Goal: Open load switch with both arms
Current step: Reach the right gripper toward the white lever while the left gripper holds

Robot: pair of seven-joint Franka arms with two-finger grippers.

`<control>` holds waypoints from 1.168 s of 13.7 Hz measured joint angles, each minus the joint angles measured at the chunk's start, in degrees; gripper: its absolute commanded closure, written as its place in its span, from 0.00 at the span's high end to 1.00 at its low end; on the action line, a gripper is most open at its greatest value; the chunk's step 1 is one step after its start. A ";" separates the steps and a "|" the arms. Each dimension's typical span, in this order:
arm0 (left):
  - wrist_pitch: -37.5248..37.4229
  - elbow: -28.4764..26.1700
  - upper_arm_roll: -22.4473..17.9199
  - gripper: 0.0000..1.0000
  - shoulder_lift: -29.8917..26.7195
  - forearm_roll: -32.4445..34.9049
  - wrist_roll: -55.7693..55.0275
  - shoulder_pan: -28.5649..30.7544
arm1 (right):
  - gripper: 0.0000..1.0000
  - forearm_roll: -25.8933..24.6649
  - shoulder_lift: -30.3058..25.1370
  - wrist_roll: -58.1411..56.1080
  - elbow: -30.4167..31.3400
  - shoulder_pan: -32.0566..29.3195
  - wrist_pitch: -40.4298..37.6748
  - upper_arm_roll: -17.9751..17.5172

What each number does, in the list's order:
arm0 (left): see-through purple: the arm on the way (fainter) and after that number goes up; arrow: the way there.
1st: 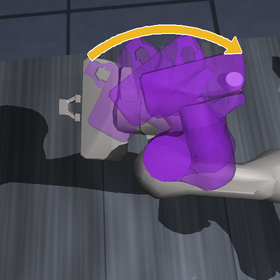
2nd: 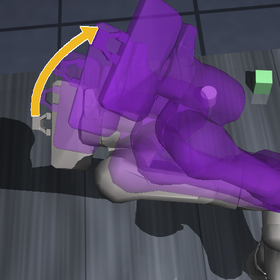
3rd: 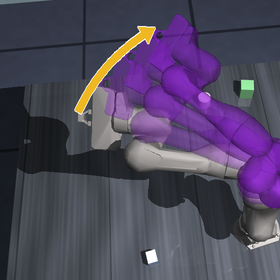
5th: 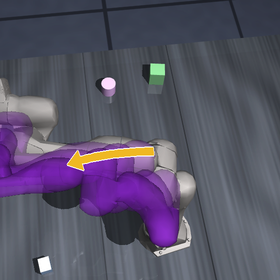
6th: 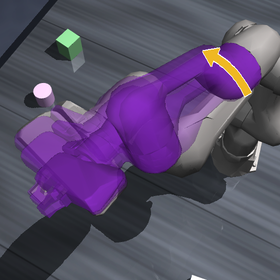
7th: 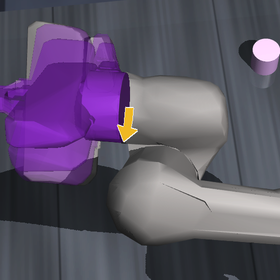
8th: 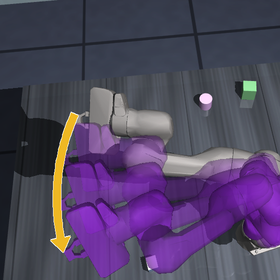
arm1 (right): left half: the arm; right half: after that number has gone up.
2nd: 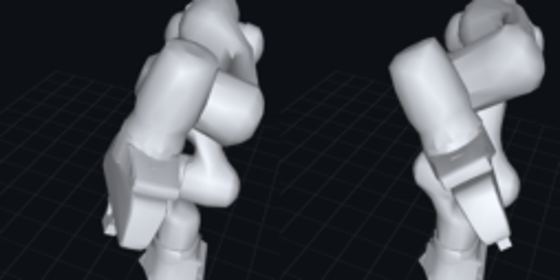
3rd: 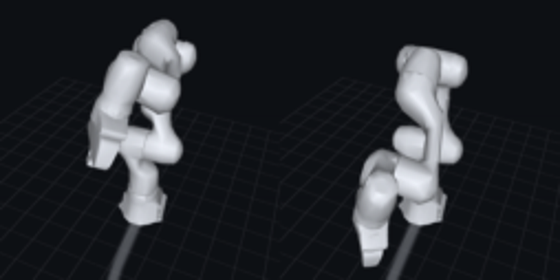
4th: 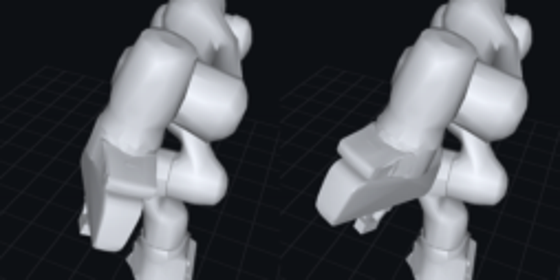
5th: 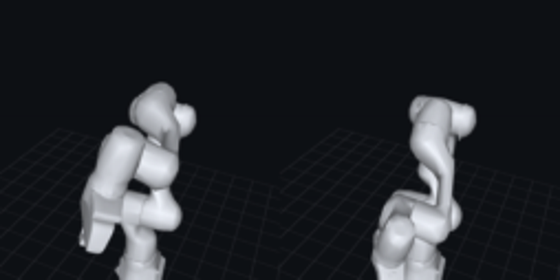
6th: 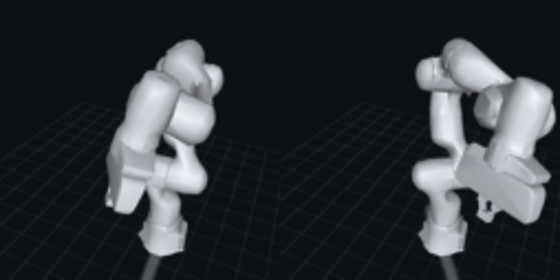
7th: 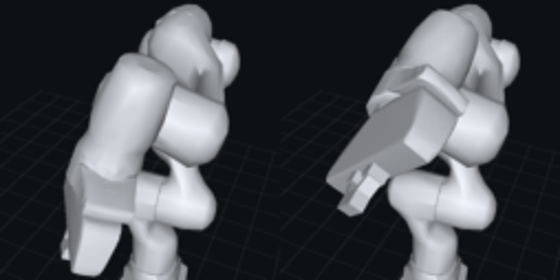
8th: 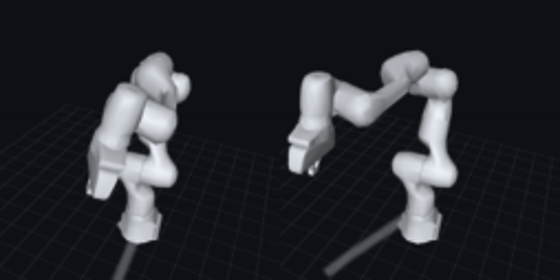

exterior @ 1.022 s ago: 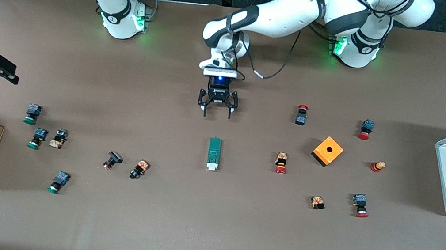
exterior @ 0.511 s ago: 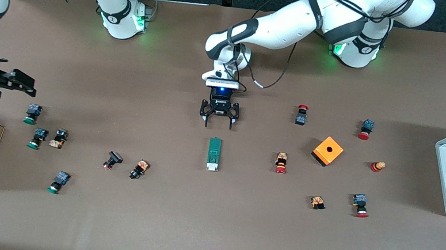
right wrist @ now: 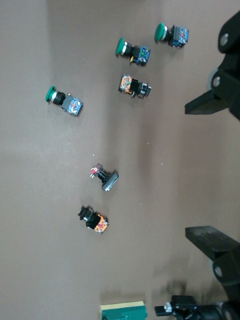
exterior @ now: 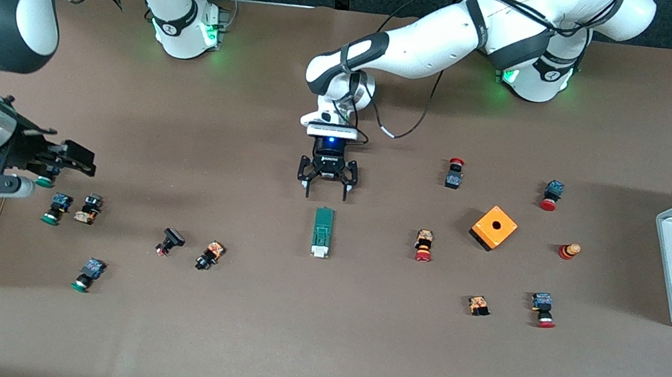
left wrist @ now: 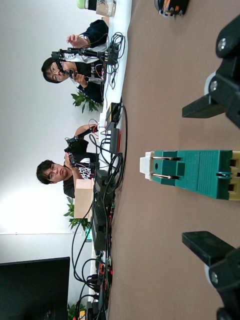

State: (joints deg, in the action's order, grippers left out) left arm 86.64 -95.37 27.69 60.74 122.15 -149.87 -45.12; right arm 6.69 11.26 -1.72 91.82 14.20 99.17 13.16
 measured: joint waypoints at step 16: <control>3.77 0.77 -2.16 1.00 2.48 5.96 0.01 0.65 | 0.99 9.21 13.16 42.95 -4.60 11.87 9.19 -0.20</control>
State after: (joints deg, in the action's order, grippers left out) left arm 90.40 -94.60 25.52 63.22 128.11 -149.86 -44.47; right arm 15.90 24.42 41.23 87.22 26.07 108.36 12.96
